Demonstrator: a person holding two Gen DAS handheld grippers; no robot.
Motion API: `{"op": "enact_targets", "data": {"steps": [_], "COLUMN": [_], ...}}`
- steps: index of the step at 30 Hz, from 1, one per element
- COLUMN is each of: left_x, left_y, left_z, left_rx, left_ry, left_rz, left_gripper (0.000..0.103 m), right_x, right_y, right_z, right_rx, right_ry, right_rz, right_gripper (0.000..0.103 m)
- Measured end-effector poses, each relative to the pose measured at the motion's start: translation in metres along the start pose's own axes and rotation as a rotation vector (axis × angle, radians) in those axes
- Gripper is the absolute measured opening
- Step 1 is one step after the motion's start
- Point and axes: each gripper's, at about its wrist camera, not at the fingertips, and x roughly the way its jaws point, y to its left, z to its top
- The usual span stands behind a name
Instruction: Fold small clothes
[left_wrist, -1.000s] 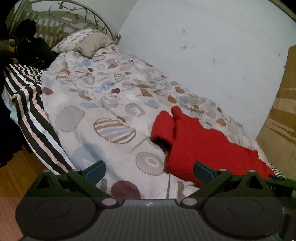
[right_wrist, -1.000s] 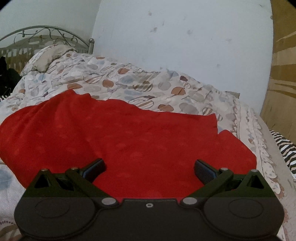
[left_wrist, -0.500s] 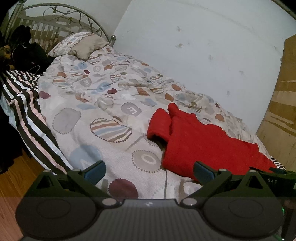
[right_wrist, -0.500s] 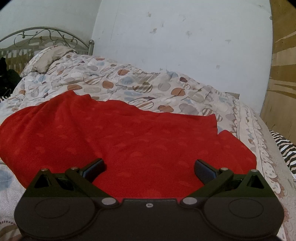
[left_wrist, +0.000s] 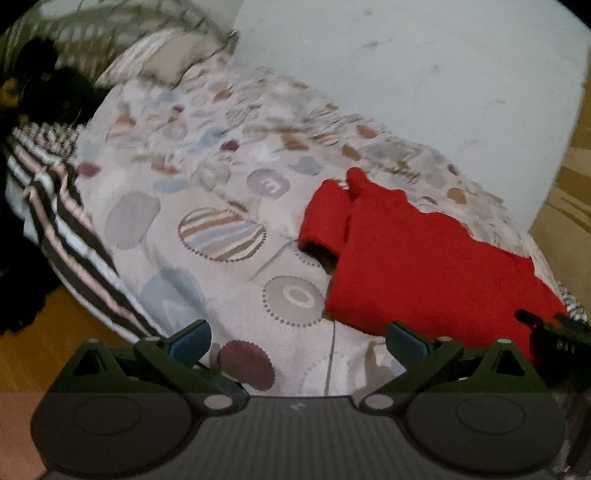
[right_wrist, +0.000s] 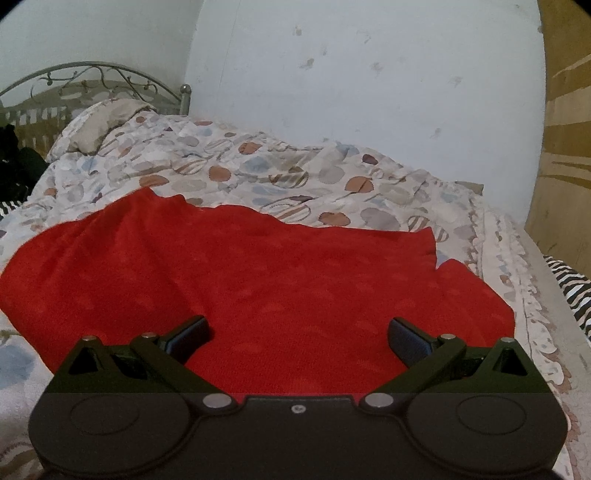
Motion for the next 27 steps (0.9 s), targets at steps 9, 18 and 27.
{"op": "enact_targets", "data": {"steps": [9,18,27], "left_x": [0.000,0.009,0.014], "left_y": [-0.012,-0.023,-0.024], "left_z": [0.028,0.029,0.027], "left_rx": [-0.005,0.029,0.019], "left_ry": [0.025,0.071,0.093], "left_rz": [0.055,0.057,0.055], "left_gripper": [0.103,0.103,0.103], "right_x": [-0.019,-0.004,-0.002], "right_y": [-0.010,-0.027,-0.022], "right_z": [0.011,-0.004,-0.014], "right_rx": [0.015,0.043,0.044], "right_ry": [-0.058,-0.012,-0.031], "right_rz": [-0.045,-0.076,-0.090], "right_gripper": [0.103,0.103,0.103]}}
